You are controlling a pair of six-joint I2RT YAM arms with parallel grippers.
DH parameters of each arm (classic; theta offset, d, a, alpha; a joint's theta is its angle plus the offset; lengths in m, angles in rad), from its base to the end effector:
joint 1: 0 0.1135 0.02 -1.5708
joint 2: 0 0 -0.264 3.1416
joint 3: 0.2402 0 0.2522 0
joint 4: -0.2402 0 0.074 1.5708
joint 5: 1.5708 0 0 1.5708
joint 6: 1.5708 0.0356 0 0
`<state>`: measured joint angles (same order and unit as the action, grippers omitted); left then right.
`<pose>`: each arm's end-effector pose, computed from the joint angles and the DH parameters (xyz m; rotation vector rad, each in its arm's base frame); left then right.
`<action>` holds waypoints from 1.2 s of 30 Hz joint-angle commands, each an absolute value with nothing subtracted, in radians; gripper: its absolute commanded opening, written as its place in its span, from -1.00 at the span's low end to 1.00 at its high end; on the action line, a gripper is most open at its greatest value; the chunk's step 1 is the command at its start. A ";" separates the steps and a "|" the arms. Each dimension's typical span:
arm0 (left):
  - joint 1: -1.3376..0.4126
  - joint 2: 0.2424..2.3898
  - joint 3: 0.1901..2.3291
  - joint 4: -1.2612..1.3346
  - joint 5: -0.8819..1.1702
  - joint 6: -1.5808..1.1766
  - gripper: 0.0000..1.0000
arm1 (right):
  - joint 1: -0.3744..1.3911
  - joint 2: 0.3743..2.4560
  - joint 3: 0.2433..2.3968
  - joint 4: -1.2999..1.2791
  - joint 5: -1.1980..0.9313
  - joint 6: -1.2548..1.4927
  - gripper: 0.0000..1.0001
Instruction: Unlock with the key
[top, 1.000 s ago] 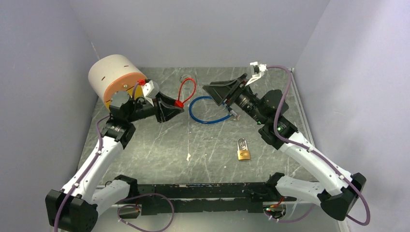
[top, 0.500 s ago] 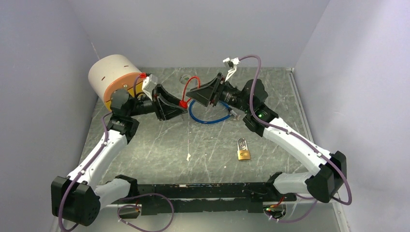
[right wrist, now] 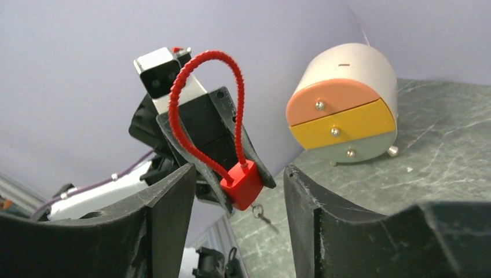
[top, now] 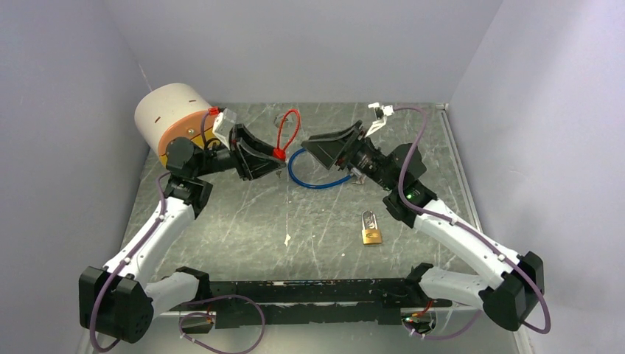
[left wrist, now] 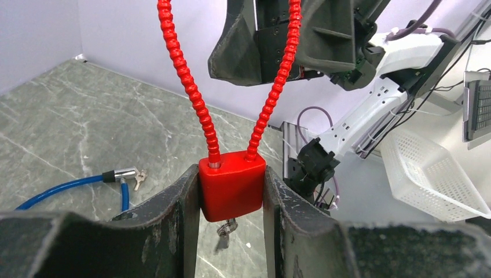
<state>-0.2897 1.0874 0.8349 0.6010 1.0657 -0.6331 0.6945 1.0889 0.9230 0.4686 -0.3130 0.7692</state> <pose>0.2165 -0.0971 0.3753 0.7865 1.3485 -1.3896 0.1867 0.1698 0.3983 -0.2473 1.4070 1.4333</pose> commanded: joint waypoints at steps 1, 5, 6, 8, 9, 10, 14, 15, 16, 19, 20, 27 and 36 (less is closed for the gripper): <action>-0.293 1.109 0.835 0.798 1.101 -0.761 -0.95 | 0.690 1.118 0.956 0.523 -0.257 0.794 0.12; -0.293 1.143 0.838 0.883 1.147 -0.832 -0.95 | 0.690 1.215 1.056 0.524 -0.389 0.776 0.16; -0.293 1.150 0.841 0.887 1.153 -0.841 -0.95 | 0.691 1.234 1.080 0.534 -0.424 0.774 0.19; -0.293 1.156 0.844 0.897 1.158 -0.848 -0.95 | 0.691 1.266 1.119 0.553 -0.479 0.774 0.22; -0.293 1.158 0.844 0.900 1.160 -0.850 -0.95 | 0.692 1.278 1.132 0.570 -0.501 0.783 0.23; -0.293 1.159 0.846 0.899 1.162 -0.850 -0.95 | 0.693 1.291 1.142 0.586 -0.523 0.793 0.23; -0.294 1.166 0.850 0.917 1.174 -0.866 -0.95 | 0.695 1.335 1.178 0.605 -0.579 0.823 0.16; -0.295 1.168 0.850 0.923 1.182 -0.872 -0.95 | 0.695 1.344 1.183 0.607 -0.584 0.828 0.12; -0.295 1.172 0.851 0.931 1.193 -0.882 -0.95 | 0.695 1.354 1.196 0.605 -0.591 0.830 0.06; -0.296 1.194 0.853 0.995 1.238 -0.940 -0.95 | 0.696 1.388 1.245 0.555 -0.603 0.828 -0.13; -0.297 1.204 0.854 1.028 1.253 -0.967 -0.95 | 0.695 1.395 1.262 0.545 -0.609 0.828 -0.22; -0.298 1.237 0.853 1.103 1.256 -1.035 -0.95 | 0.695 1.357 1.303 0.382 -0.488 0.715 -1.00; -0.298 1.129 0.822 0.598 1.207 -0.679 -0.95 | 0.693 1.174 1.264 0.245 -0.140 0.504 -1.00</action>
<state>-0.3031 1.1954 0.8330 0.8703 1.1927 -0.8692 0.7109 1.2762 1.2419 0.2104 -0.3462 0.6281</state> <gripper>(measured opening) 0.405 0.040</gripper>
